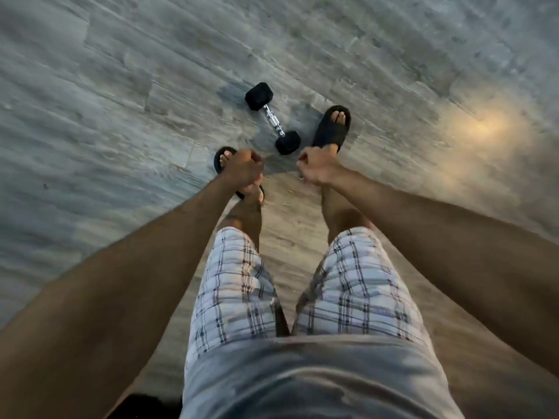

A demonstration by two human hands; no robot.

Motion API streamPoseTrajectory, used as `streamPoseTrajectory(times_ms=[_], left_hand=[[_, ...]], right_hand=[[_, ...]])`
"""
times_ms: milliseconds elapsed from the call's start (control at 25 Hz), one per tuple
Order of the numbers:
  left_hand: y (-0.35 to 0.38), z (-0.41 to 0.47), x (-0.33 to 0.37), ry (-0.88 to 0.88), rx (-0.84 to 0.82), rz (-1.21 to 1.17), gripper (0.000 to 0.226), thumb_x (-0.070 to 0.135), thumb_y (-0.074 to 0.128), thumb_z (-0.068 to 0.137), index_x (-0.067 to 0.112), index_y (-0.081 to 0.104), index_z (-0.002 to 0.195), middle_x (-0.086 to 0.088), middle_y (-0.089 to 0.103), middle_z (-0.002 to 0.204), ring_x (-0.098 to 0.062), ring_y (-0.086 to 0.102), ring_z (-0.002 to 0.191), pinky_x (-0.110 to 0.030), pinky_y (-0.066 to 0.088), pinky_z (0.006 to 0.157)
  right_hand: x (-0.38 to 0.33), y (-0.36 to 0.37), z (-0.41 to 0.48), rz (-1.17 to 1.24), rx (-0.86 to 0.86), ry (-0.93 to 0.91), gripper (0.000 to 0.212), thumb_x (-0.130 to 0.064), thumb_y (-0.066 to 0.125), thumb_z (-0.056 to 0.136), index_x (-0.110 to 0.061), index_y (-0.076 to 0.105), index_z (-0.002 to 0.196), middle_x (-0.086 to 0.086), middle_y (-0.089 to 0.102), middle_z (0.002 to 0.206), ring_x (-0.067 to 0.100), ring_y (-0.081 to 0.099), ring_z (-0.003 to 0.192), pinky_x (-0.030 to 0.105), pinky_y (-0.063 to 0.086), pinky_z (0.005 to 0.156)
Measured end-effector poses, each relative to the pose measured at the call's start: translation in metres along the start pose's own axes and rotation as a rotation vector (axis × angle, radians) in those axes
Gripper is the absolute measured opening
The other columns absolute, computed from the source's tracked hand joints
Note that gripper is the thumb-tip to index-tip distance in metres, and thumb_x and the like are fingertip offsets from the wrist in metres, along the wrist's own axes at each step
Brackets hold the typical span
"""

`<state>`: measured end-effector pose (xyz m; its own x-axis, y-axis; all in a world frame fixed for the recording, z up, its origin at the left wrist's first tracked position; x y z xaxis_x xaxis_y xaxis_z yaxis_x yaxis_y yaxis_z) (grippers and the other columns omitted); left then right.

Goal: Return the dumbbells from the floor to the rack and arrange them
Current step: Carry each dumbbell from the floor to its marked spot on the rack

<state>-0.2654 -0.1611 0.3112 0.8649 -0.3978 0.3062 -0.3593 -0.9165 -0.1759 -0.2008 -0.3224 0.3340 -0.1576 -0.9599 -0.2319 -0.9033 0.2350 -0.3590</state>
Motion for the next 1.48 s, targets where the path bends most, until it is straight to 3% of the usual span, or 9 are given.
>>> streamPoseTrajectory(times_ms=[200, 400, 680, 840, 1000, 1080, 1160, 1320, 1480], left_hand=[[0.030, 0.108, -0.003, -0.169, 0.072, -0.342, 0.015, 0.008, 0.048, 0.096, 0.006, 0.060, 0.088, -0.014, 0.062, 0.070, -0.011, 0.058, 0.040, -0.034, 0.054, 0.057], [0.057, 0.226, -0.010, -0.226, 0.095, -0.514, 0.012, 0.012, 0.050, 0.096, 0.009, 0.060, 0.102, -0.015, 0.070, 0.086, -0.028, 0.070, 0.075, -0.040, 0.057, 0.074], [0.079, 0.375, -0.048, -0.386, 0.252, -0.869, 0.029, 0.023, 0.060, 0.086, 0.007, 0.063, 0.110, -0.005, 0.060, 0.086, -0.019, 0.055, 0.078, -0.031, 0.045, 0.072], [0.100, 0.420, -0.061, -0.363, 0.200, -1.099, 0.028, 0.019, 0.061, 0.087, 0.007, 0.065, 0.112, -0.006, 0.066, 0.096, -0.018, 0.060, 0.087, -0.029, 0.046, 0.076], [0.105, 0.430, -0.053, -0.332, 0.144, -1.346, 0.010, 0.008, 0.057, 0.091, 0.005, 0.058, 0.100, -0.010, 0.063, 0.081, -0.017, 0.060, 0.067, -0.021, 0.053, 0.051], [0.102, 0.420, -0.048, -0.328, 0.167, -1.341, 0.006, 0.008, 0.059, 0.091, 0.005, 0.057, 0.096, -0.008, 0.059, 0.074, -0.016, 0.057, 0.059, -0.020, 0.051, 0.048], [0.098, 0.393, -0.047, -0.347, 0.202, -1.357, 0.004, 0.007, 0.060, 0.091, 0.005, 0.058, 0.088, -0.007, 0.057, 0.070, -0.015, 0.055, 0.057, -0.023, 0.051, 0.051], [0.093, 0.299, -0.045, -0.402, 0.193, -1.421, 0.013, 0.007, 0.060, 0.091, 0.007, 0.058, 0.078, -0.007, 0.058, 0.066, -0.017, 0.057, 0.055, -0.029, 0.053, 0.058], [0.072, 0.176, -0.049, -0.421, 0.226, -1.507, 0.017, 0.002, 0.057, 0.086, 0.008, 0.053, 0.071, -0.006, 0.056, 0.062, -0.014, 0.055, 0.046, -0.022, 0.048, 0.043]], right_hand=[[0.020, 0.004, 0.125, -0.097, -0.125, -0.061, 0.026, -0.017, 0.046, 0.093, -0.009, 0.068, 0.104, 0.013, 0.071, 0.106, 0.028, 0.066, 0.102, 0.027, 0.049, 0.082], [0.038, 0.024, 0.250, -0.207, -0.167, -0.105, 0.027, -0.014, 0.047, 0.092, -0.003, 0.064, 0.110, 0.017, 0.067, 0.111, 0.031, 0.063, 0.105, 0.035, 0.051, 0.086], [0.075, 0.072, 0.388, -0.101, -0.149, -0.023, 0.051, -0.032, 0.062, 0.088, -0.009, 0.049, 0.131, 0.010, 0.062, 0.123, 0.026, 0.060, 0.112, 0.034, 0.048, 0.095], [0.086, 0.111, 0.428, 0.055, -0.125, -0.025, 0.034, -0.022, 0.066, 0.085, -0.009, 0.060, 0.115, 0.008, 0.067, 0.102, 0.021, 0.065, 0.092, 0.032, 0.051, 0.081], [0.087, 0.129, 0.433, 0.140, -0.096, 0.007, 0.030, -0.015, 0.063, 0.086, -0.011, 0.056, 0.115, 0.004, 0.060, 0.097, 0.019, 0.056, 0.086, 0.030, 0.045, 0.074], [0.080, 0.127, 0.419, 0.082, -0.083, -0.034, 0.006, -0.012, 0.058, 0.088, -0.016, 0.058, 0.093, 0.005, 0.059, 0.086, 0.019, 0.055, 0.080, 0.027, 0.040, 0.064], [0.069, 0.122, 0.388, 0.034, -0.106, -0.067, 0.009, -0.009, 0.053, 0.088, -0.014, 0.058, 0.083, 0.010, 0.064, 0.082, 0.024, 0.061, 0.078, 0.031, 0.047, 0.061], [0.039, 0.098, 0.295, -0.147, -0.164, -0.096, 0.006, -0.013, 0.050, 0.092, -0.015, 0.055, 0.094, 0.016, 0.069, 0.098, 0.031, 0.066, 0.093, 0.039, 0.054, 0.082], [-0.012, 0.081, 0.169, -0.364, -0.228, -0.198, 0.014, -0.019, 0.049, 0.093, -0.012, 0.055, 0.104, 0.010, 0.062, 0.092, 0.031, 0.065, 0.093, 0.037, 0.050, 0.074]])
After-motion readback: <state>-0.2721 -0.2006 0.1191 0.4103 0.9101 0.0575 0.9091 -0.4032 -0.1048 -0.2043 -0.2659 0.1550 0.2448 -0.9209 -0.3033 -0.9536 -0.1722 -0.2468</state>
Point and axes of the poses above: each hand's wrist, its own z-axis towards the middle knuckle, its own y-axis out of the palm, x = y × z, the point moved 9 cm from there along z, towards the middle knuckle
